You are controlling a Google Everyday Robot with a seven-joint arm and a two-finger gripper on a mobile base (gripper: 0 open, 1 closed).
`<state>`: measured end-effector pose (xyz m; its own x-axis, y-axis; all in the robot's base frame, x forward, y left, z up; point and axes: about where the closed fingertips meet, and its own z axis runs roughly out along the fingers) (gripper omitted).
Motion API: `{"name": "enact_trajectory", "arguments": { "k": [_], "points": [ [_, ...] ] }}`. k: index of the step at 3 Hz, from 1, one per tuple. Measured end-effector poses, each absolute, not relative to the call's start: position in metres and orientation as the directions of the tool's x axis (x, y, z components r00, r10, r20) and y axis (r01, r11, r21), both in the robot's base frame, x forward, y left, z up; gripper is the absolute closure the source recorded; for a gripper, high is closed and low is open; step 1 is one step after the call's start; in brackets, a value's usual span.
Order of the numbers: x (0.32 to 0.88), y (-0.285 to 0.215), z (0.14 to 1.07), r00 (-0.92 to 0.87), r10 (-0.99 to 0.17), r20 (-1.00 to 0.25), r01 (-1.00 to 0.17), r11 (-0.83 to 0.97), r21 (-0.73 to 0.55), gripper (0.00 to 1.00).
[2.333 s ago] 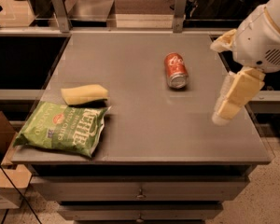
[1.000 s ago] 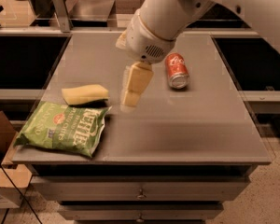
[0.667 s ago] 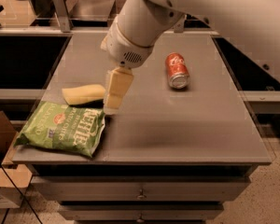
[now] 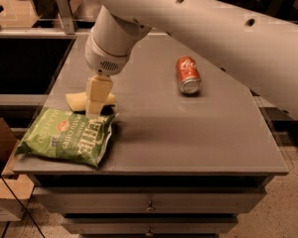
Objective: Pick sponge
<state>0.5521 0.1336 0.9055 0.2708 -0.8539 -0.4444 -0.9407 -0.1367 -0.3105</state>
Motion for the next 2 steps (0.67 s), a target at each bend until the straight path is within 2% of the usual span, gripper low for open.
{"name": "enact_trajectory", "arguments": {
  "k": [1, 2],
  "points": [
    [0.568, 0.148, 0.889, 0.251, -0.856, -0.453, -0.949, -0.125, -0.290, 0.00],
    [0.575, 0.155, 0.872, 0.228, -0.862, -0.453, -0.960, -0.122, -0.251, 0.17]
  ]
}}
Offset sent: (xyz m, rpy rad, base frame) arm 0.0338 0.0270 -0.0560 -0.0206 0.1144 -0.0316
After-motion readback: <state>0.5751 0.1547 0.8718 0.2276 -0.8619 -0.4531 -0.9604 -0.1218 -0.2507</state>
